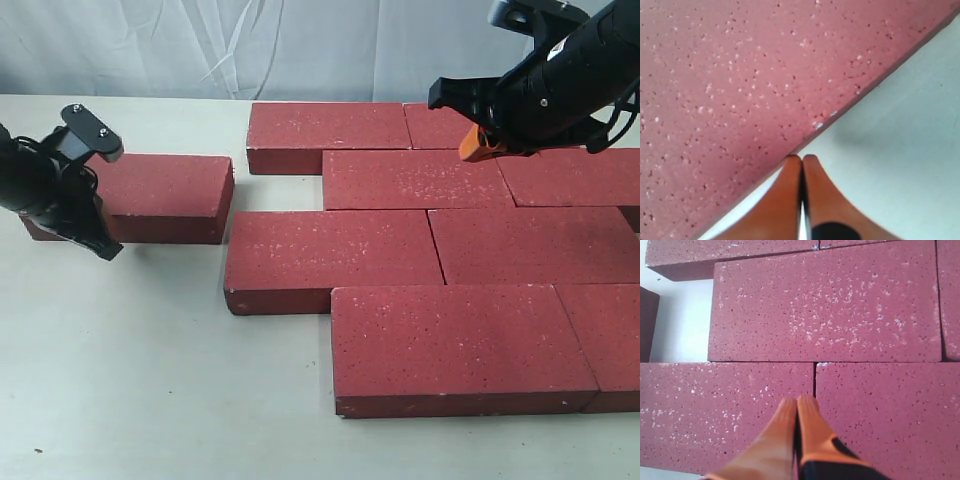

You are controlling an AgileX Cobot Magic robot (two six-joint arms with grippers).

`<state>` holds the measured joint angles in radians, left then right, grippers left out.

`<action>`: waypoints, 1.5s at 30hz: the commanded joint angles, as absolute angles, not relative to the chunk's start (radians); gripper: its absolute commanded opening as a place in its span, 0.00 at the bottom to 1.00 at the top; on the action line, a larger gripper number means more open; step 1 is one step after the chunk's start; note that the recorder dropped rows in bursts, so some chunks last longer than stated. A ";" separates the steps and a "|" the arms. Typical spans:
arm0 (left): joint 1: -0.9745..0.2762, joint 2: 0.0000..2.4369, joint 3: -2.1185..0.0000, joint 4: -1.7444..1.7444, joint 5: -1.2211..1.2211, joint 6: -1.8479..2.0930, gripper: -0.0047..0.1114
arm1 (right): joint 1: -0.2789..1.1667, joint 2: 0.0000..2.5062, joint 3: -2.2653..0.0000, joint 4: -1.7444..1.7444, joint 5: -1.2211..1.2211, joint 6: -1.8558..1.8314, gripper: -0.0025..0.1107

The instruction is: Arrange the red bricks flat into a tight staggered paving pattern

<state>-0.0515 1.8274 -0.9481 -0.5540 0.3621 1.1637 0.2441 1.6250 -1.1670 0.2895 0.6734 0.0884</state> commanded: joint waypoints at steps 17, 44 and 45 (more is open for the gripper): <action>-0.052 1.896 -0.945 -0.681 0.306 1.200 0.04 | 0.239 1.616 -1.172 0.288 0.667 0.079 0.02; -0.046 1.657 -1.042 -0.721 0.429 0.966 0.04 | 0.239 1.616 -1.172 0.288 0.670 0.079 0.02; -0.041 1.646 -1.053 -0.659 0.433 0.884 0.04 | 0.239 1.616 -1.172 0.288 0.670 0.079 0.02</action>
